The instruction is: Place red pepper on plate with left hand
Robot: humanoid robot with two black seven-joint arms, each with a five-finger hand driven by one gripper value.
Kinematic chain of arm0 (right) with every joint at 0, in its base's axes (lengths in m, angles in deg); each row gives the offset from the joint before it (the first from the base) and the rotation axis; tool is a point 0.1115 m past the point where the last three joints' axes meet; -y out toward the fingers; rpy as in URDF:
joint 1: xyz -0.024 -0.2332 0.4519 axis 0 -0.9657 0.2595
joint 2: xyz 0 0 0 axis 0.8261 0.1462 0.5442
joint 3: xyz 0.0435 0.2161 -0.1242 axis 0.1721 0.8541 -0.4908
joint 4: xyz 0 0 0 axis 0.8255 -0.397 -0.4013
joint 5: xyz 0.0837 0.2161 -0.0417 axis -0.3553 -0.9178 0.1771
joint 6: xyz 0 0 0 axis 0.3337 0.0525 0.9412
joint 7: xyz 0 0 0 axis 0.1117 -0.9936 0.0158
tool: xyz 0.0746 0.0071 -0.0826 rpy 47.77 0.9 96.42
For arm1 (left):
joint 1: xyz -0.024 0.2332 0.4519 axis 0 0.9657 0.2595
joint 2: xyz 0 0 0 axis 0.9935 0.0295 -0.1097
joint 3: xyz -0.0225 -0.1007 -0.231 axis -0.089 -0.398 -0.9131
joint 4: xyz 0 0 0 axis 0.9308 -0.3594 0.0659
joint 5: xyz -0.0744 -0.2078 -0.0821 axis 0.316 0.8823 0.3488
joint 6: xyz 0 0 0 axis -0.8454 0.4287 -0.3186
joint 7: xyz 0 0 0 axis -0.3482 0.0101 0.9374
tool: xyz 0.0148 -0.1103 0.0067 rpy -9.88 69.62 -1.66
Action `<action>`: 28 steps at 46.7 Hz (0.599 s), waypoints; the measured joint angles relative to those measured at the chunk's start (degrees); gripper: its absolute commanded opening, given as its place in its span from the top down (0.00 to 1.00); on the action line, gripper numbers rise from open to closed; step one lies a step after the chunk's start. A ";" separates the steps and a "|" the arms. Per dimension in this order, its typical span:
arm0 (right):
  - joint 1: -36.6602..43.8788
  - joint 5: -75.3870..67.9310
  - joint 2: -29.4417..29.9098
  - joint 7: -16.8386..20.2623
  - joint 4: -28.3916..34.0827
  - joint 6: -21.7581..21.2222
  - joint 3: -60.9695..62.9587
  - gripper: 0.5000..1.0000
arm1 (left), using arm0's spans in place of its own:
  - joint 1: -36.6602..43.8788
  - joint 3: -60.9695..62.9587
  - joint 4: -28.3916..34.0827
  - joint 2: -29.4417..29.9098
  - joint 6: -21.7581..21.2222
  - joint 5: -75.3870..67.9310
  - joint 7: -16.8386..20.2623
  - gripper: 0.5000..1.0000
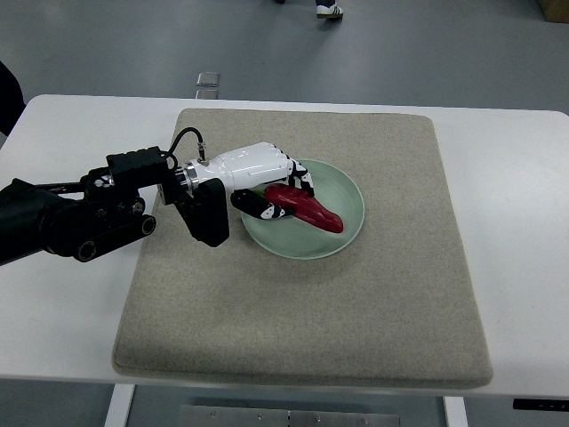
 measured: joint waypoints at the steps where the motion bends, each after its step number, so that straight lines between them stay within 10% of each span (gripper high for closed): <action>1: 0.00 0.00 0.00 0.00 0.00 0.00 0.00 0.14 | 0.05 0.00 -0.01 0.00 -0.10 0.00 0.00 1.00; 17: 0.00 0.00 0.00 0.00 0.00 0.00 0.00 0.14 | 0.18 -0.74 -0.33 -0.08 -1.53 1.06 0.07 0.33; 28: 0.00 0.00 0.00 0.00 0.00 0.00 0.00 0.14 | 0.27 -0.95 -0.67 -0.43 -1.80 1.13 0.17 0.23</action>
